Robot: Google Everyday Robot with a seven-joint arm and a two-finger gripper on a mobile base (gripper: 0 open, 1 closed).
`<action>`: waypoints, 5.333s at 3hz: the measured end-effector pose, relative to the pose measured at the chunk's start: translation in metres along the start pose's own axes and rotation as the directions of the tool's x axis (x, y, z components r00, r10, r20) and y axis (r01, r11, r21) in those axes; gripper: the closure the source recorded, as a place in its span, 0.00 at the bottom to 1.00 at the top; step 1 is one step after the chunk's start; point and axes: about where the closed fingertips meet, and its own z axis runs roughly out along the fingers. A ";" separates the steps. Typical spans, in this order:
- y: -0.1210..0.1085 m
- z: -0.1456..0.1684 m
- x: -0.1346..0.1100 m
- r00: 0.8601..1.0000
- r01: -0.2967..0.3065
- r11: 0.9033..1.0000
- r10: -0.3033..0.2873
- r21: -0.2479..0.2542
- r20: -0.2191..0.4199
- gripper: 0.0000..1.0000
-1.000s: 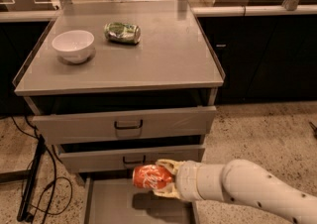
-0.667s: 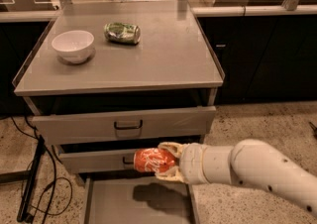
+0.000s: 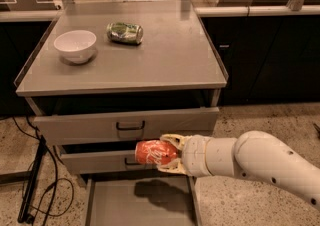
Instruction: Pick coke can from bottom drawer and place on counter
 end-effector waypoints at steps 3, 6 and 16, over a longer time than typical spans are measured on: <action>-0.101 -0.005 -0.061 0.989 0.149 0.989 -0.149 0.011 -0.014 1.00; -0.196 -0.058 -0.069 0.975 0.218 0.972 -0.212 0.084 -0.069 1.00; -0.288 -0.005 -0.054 0.976 0.192 0.978 -0.181 0.083 -0.122 0.57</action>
Offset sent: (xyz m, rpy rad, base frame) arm 0.1194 0.0328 0.1536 -0.1359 -0.1762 0.1043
